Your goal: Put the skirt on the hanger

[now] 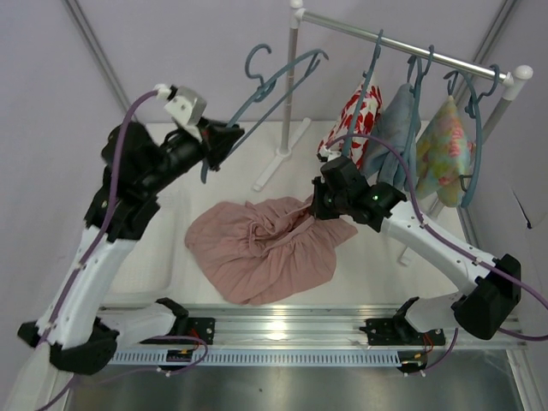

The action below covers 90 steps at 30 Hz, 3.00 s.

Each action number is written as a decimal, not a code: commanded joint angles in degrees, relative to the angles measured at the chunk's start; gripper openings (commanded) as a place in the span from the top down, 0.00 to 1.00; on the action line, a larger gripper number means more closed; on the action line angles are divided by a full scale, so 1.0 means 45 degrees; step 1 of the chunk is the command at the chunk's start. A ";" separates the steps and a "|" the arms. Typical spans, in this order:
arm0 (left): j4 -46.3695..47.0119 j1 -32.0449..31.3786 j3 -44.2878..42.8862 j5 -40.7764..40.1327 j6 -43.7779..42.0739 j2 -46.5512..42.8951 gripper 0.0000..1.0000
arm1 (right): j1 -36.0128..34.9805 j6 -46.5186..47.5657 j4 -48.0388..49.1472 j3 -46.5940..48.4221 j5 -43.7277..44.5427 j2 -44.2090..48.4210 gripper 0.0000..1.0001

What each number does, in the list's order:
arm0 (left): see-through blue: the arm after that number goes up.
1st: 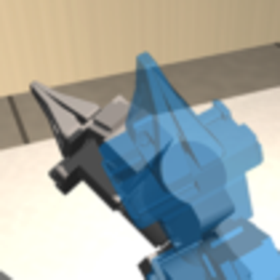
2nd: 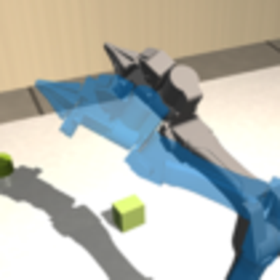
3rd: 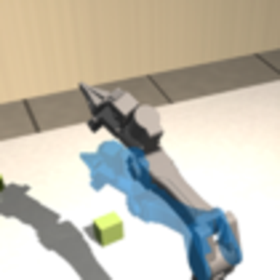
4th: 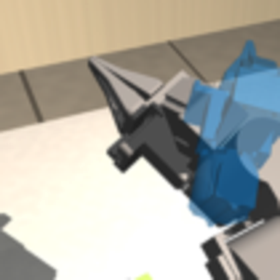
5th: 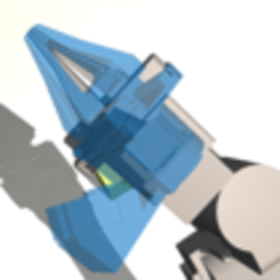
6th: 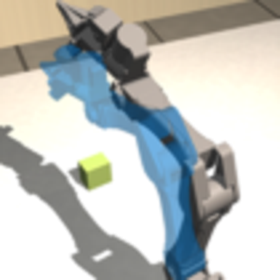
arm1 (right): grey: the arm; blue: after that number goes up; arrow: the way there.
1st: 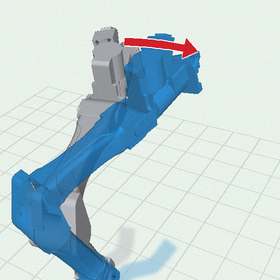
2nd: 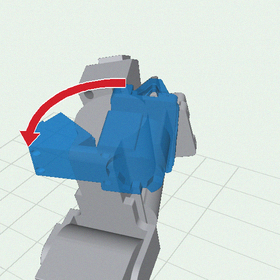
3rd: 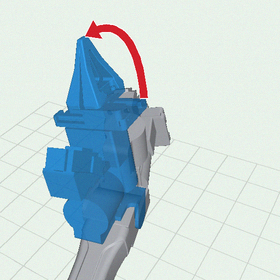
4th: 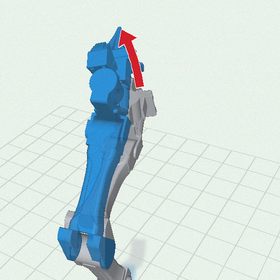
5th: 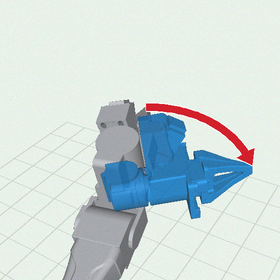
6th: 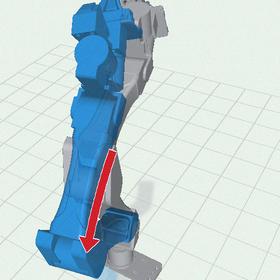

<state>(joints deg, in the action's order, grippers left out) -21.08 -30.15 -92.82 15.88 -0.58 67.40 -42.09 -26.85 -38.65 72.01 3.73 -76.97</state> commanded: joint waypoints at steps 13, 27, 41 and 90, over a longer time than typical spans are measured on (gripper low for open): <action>-0.7519 -0.0018 0.4883 0.0493 0.1222 -0.7787 1.00 | -0.0647 0.0398 0.0485 0.1594 0.1240 -0.1098 1.00; -0.9263 -0.0038 0.6443 0.2214 0.1301 -0.8727 1.00 | -0.0745 0.1534 -0.0319 0.1851 0.2669 -0.1431 1.00; -0.6901 -0.0018 0.6856 0.1842 0.0988 -0.7204 1.00 | -0.1019 0.0831 -0.0784 0.1246 0.1652 -0.0183 1.00; 0.3766 -0.3436 1.3575 0.1100 0.0440 -0.5427 1.00 | -0.1859 -0.0831 -0.1078 -0.1040 0.0928 0.2748 0.41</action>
<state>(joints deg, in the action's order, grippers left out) -10.61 -45.28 -31.59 22.00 2.52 42.00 -50.17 -32.47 -41.12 67.72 5.74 -67.51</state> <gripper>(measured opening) 0.158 0.550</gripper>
